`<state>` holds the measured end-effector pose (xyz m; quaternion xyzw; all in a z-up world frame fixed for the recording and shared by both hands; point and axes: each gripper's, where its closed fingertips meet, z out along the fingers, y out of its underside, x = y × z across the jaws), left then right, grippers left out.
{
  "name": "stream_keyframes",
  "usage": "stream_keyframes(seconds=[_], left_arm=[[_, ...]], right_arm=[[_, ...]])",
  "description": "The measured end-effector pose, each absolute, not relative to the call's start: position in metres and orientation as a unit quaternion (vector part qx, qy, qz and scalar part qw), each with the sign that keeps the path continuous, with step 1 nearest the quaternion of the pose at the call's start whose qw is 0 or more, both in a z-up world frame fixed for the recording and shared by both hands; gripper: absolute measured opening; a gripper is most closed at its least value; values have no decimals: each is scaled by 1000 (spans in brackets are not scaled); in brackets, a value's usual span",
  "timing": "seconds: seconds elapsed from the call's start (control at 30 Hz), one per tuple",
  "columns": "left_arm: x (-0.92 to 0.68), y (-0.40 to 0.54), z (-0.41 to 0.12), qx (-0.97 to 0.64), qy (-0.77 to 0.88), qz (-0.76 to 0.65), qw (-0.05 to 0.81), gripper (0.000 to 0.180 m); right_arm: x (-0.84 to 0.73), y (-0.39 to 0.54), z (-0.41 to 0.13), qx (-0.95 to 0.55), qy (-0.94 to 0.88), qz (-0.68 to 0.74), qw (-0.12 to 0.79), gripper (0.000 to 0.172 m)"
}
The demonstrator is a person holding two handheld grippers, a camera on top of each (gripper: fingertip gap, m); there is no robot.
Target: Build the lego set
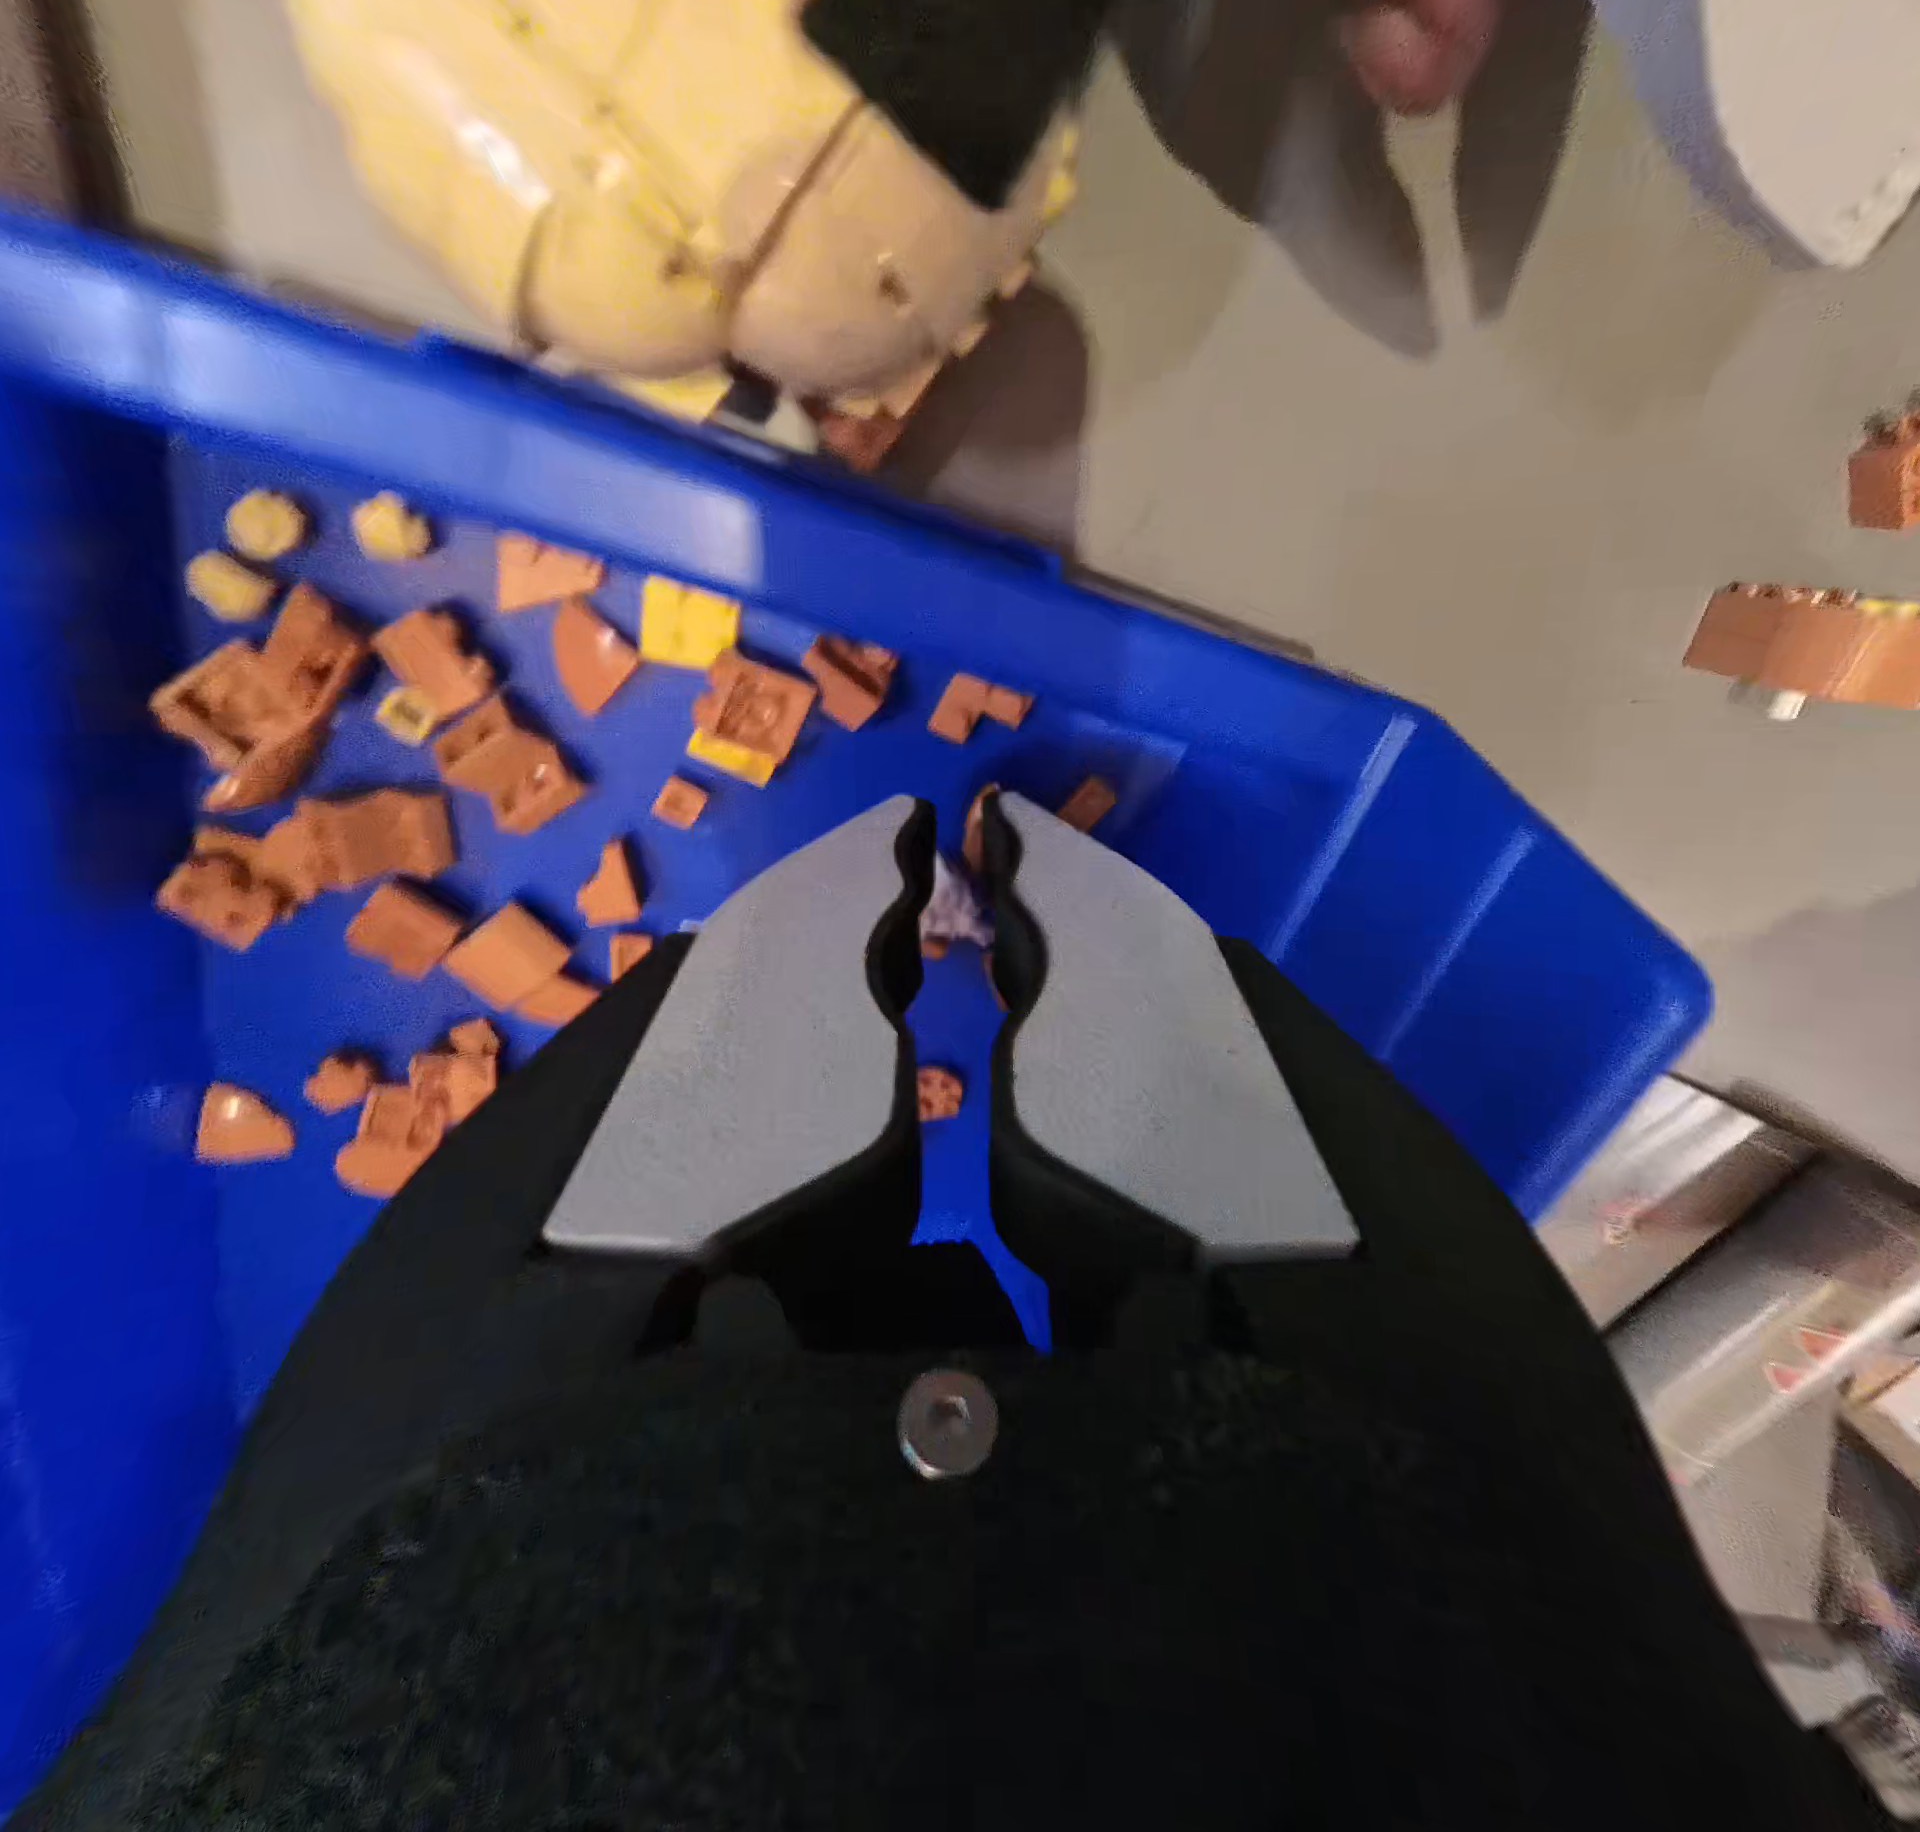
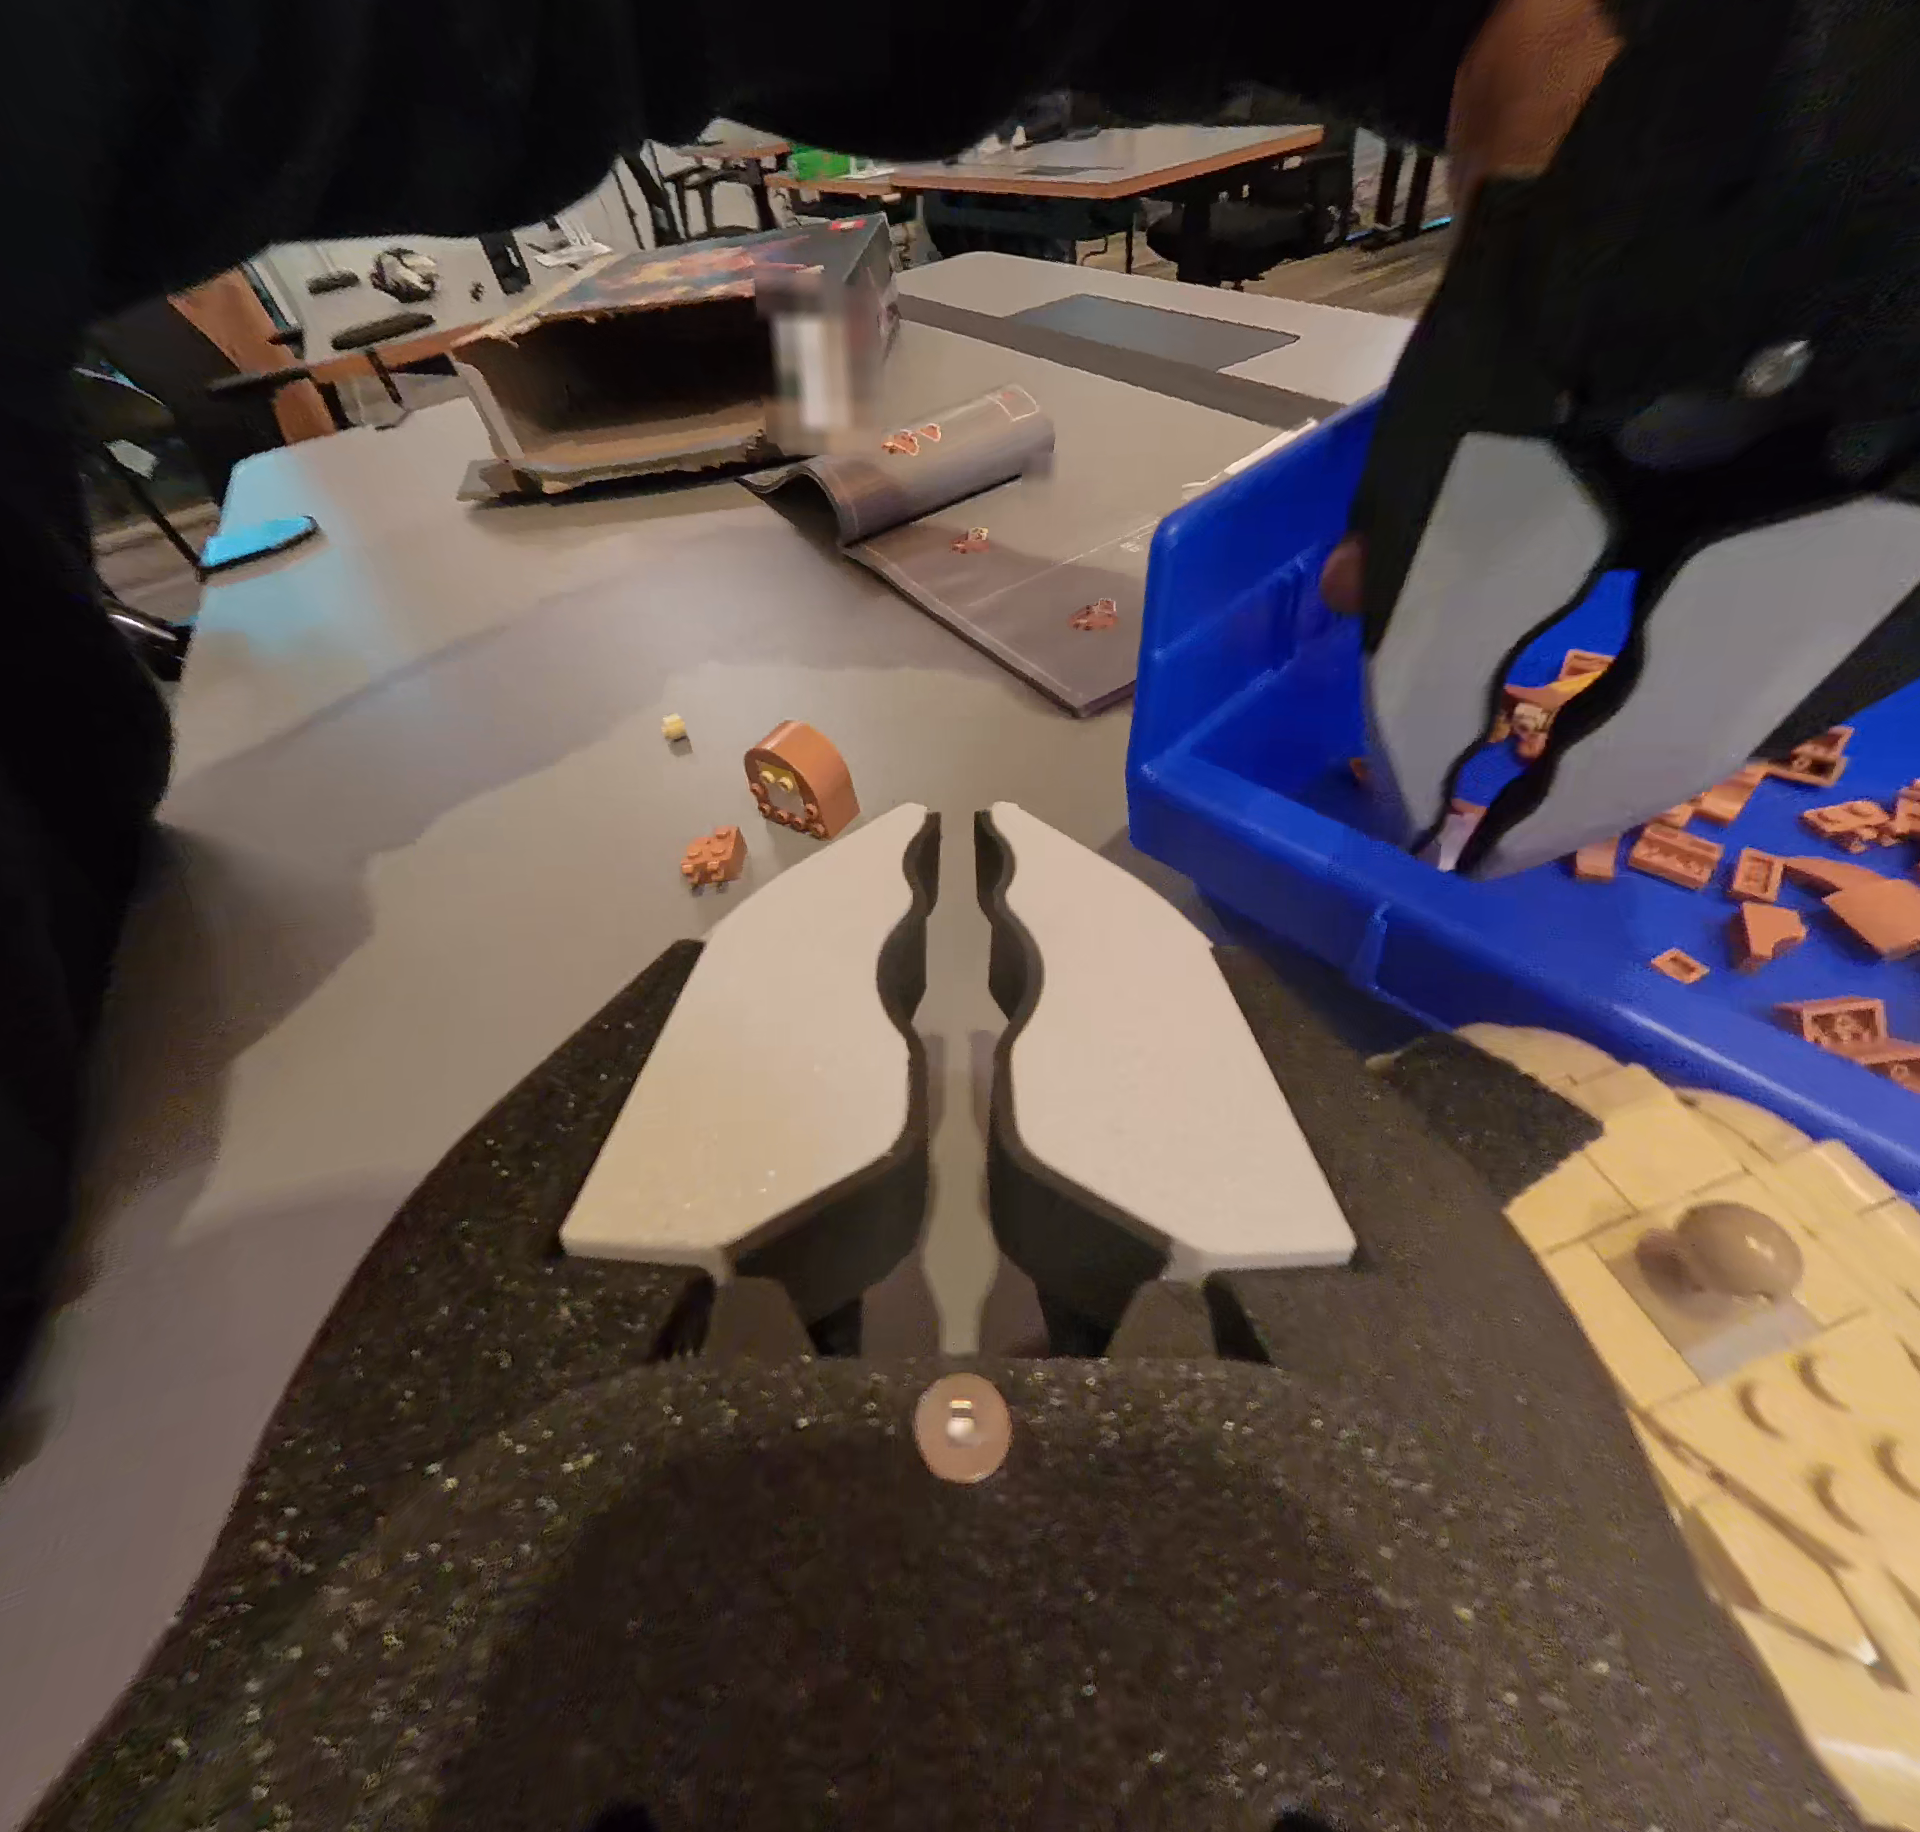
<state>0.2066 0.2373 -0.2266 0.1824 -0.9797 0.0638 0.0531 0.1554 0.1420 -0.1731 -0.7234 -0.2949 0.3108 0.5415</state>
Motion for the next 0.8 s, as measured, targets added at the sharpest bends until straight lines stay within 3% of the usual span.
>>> stream_keyframes(seconds=[0.33,0.8], left_arm=[[211,224,-247,88,-991,93,23,20],[199,225,-247,69,-992,86,54,21]], right_arm=[[161,132,-173,-723,-289,357,516,6],[162,135,-173,-726,-280,361,515,6]])
